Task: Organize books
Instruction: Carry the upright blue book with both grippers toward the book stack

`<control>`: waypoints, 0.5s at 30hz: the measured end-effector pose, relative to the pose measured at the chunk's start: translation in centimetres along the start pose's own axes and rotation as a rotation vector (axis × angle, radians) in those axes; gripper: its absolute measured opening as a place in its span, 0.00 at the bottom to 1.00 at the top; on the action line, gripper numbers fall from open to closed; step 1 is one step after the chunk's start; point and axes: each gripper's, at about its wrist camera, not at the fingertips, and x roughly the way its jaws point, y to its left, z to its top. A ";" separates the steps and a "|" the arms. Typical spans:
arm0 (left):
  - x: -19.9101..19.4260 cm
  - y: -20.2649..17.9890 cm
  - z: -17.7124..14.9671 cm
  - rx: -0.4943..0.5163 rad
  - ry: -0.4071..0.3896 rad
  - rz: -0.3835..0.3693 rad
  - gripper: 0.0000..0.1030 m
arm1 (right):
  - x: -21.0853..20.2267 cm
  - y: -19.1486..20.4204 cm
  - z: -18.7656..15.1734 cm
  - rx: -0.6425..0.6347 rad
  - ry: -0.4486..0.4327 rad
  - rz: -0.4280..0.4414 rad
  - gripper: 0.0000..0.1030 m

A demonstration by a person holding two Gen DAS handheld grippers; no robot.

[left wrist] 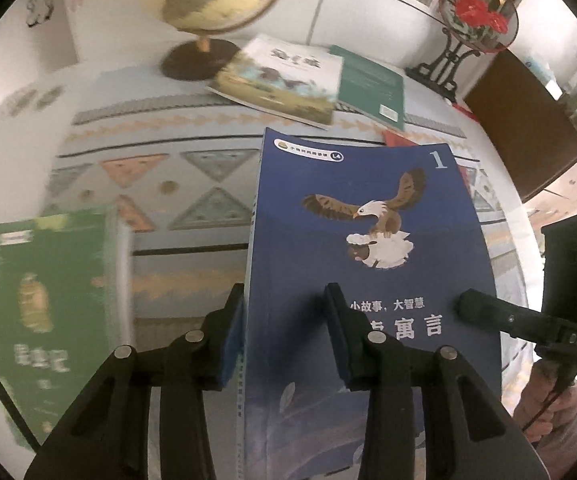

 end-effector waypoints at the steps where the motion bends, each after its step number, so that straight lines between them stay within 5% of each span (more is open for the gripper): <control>1: -0.5 0.5 -0.1 -0.003 -0.004 0.008 0.35 | 0.3 0.7 -0.3 -0.008 0.002 -0.002 0.08; 15: -6.0 10.2 -2.1 -0.064 -0.064 0.105 0.36 | 9.0 7.6 -2.3 -0.047 0.054 0.047 0.08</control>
